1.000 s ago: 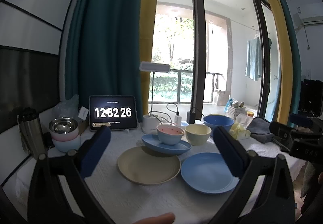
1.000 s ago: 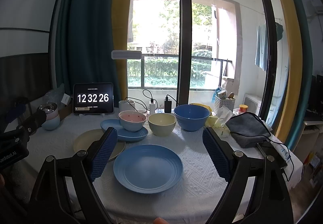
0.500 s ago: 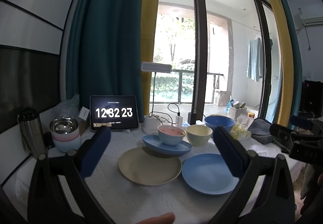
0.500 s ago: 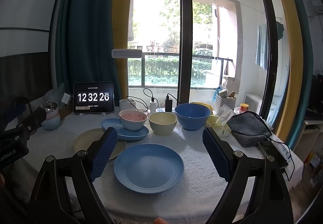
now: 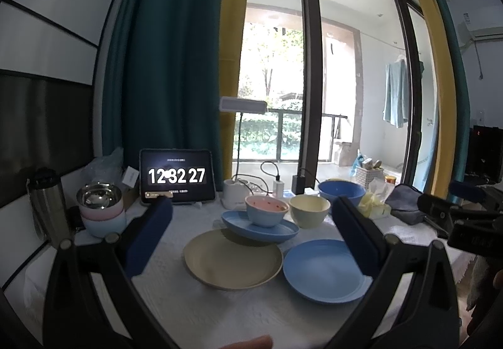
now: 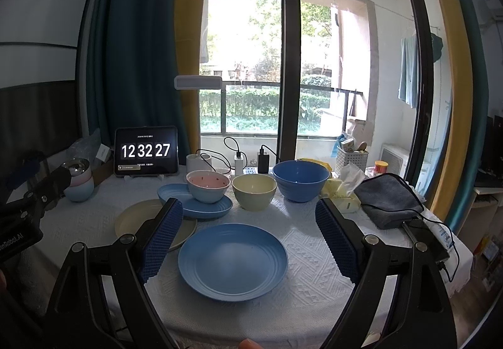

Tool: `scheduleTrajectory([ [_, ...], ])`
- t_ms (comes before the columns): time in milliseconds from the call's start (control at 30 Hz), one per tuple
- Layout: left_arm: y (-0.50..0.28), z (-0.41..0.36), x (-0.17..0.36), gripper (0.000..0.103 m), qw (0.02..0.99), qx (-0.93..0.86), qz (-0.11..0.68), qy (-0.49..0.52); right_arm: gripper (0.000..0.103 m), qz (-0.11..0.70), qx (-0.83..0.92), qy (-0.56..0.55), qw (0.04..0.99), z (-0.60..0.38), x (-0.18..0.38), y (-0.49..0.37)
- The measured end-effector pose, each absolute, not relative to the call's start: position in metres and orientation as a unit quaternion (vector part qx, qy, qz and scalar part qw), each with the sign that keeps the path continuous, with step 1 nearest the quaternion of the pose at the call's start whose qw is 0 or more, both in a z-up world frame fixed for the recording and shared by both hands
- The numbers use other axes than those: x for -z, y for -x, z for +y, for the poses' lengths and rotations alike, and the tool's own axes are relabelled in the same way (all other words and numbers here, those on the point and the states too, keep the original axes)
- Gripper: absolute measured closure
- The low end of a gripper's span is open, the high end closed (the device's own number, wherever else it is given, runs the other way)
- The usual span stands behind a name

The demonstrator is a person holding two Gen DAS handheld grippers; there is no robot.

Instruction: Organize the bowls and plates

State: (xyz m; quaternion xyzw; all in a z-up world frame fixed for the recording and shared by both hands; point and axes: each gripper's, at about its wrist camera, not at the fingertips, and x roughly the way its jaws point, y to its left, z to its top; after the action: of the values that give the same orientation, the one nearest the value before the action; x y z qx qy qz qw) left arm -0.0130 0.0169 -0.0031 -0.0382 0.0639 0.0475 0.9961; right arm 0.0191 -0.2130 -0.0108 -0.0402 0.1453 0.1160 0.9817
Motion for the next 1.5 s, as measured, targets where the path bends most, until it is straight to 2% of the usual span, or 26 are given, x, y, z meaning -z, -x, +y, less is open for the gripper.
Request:
scheduleTrajectory([
  [400, 0.006, 0.018, 0.013, 0.001, 0.994, -0.053, 0.083, 0.040, 0.014, 0.165, -0.122, 0.039, 0.978, -0.208, 0.020, -0.032],
  [1500, -0.101, 0.070, 0.085, 0.001, 0.970, -0.068, 0.218, 0.078, 0.015, 0.308, -0.163, 0.049, 0.936, -0.141, 0.084, -0.140],
])
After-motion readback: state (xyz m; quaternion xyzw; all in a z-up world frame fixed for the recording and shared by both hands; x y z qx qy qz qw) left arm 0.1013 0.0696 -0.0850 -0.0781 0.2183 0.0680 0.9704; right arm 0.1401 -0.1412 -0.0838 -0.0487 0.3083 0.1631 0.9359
